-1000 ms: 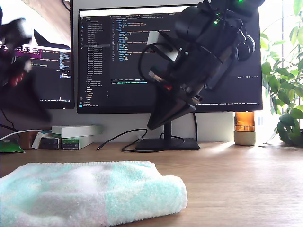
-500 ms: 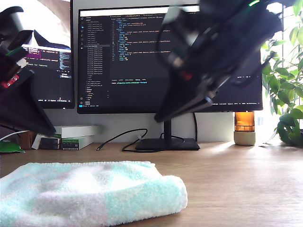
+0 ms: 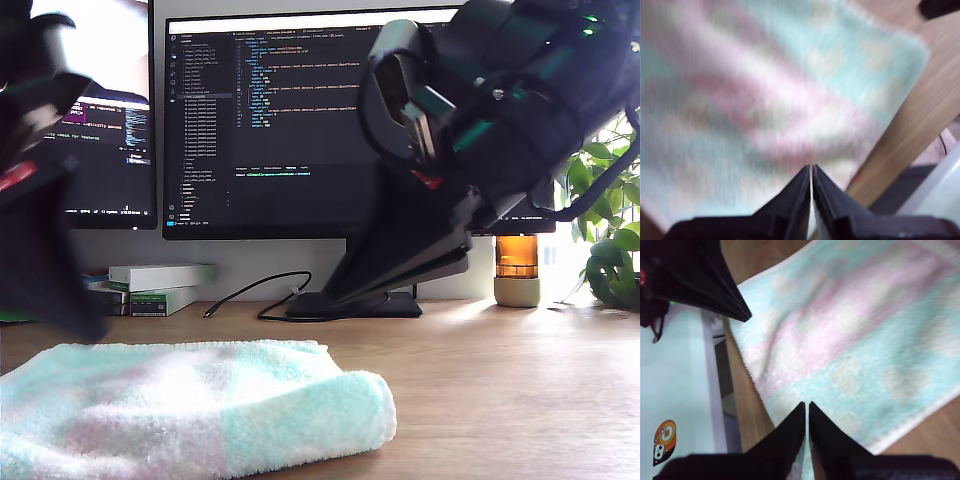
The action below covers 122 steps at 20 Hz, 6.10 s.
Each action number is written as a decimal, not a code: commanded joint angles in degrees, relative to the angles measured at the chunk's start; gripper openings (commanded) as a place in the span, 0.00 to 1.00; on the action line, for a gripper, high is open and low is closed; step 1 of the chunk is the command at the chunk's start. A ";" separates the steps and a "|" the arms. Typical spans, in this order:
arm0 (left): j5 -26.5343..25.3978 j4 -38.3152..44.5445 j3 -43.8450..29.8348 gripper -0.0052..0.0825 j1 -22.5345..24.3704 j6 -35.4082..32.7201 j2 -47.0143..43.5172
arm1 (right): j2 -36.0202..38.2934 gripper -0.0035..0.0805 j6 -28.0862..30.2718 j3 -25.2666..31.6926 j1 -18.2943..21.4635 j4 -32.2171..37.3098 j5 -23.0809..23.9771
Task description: Fold the tea towel to a neat square and place it to the right
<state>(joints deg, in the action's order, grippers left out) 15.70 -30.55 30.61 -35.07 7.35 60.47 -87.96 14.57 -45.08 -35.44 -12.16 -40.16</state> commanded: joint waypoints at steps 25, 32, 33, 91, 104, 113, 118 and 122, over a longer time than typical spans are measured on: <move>-1.97 -5.16 1.97 0.03 1.05 0.55 15.69 | -9.60 0.03 -3.69 0.09 -3.28 0.28 15.10; -4.66 -0.20 1.97 0.03 5.25 -0.20 15.72 | -15.93 0.03 -5.79 -0.39 -3.30 4.24 18.64; -4.70 1.05 1.97 0.03 5.88 -0.33 15.72 | -16.79 0.03 -5.79 -1.05 -3.30 4.44 19.76; -8.76 0.22 6.88 0.03 9.03 -5.64 -1.20 | -9.86 0.03 -3.54 -13.88 -1.92 -6.62 14.82; 10.73 20.61 6.84 0.03 9.03 -10.82 14.25 | -2.49 0.03 27.71 -13.88 -7.63 -20.20 23.47; 14.95 29.18 6.84 0.03 9.03 -10.34 28.83 | -2.51 0.42 39.28 -13.88 -14.23 -20.17 30.29; 14.91 29.31 6.84 0.03 9.03 -10.25 30.05 | -3.82 0.44 39.93 -13.88 -14.34 -17.70 30.29; 14.49 29.33 6.84 0.03 9.09 -8.92 30.86 | -6.27 0.44 39.89 -13.88 -14.45 -16.96 30.18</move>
<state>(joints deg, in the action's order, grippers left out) 30.13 -1.61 37.41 -26.09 -1.69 90.04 -92.82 54.11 -58.89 -49.32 -29.26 -9.89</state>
